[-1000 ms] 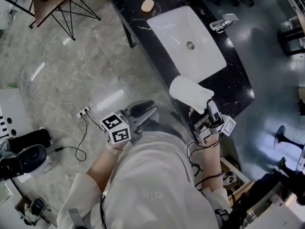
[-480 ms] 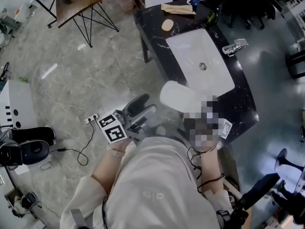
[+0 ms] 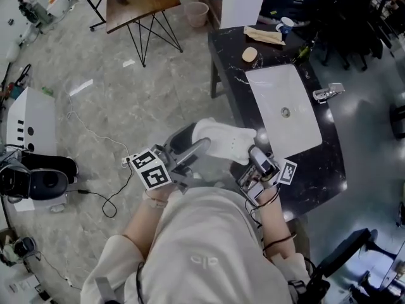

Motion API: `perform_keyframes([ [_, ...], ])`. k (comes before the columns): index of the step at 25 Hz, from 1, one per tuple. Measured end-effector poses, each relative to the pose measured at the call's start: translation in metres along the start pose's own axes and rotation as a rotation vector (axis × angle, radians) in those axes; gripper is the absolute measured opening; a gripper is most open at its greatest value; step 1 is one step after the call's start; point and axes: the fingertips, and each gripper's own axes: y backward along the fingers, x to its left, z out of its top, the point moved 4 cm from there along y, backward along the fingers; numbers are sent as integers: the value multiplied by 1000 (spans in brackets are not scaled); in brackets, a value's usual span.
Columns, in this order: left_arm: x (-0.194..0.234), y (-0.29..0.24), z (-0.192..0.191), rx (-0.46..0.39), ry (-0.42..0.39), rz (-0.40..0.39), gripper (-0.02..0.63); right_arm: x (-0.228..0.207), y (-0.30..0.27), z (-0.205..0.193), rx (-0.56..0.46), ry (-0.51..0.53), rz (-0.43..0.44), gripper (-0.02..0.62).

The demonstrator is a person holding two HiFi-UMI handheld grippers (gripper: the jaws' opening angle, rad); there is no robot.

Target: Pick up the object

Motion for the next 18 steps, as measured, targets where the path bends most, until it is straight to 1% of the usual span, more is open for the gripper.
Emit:
perform_keyframes([
  [5, 1, 29, 24, -65, -23, 53, 308, -8, -40, -19, 89, -19, 16, 379],
  [11, 8, 67, 48, -155, -39, 135, 302, -15, -84, -43, 253, 16, 2, 379],
  [13, 11, 79, 53, -181, -36, 162, 293, -19, -94, -48, 281, 8, 4, 379],
  [18, 17, 106, 58, -213, -32, 210, 268, -32, -114, -59, 319, -23, 6, 379],
])
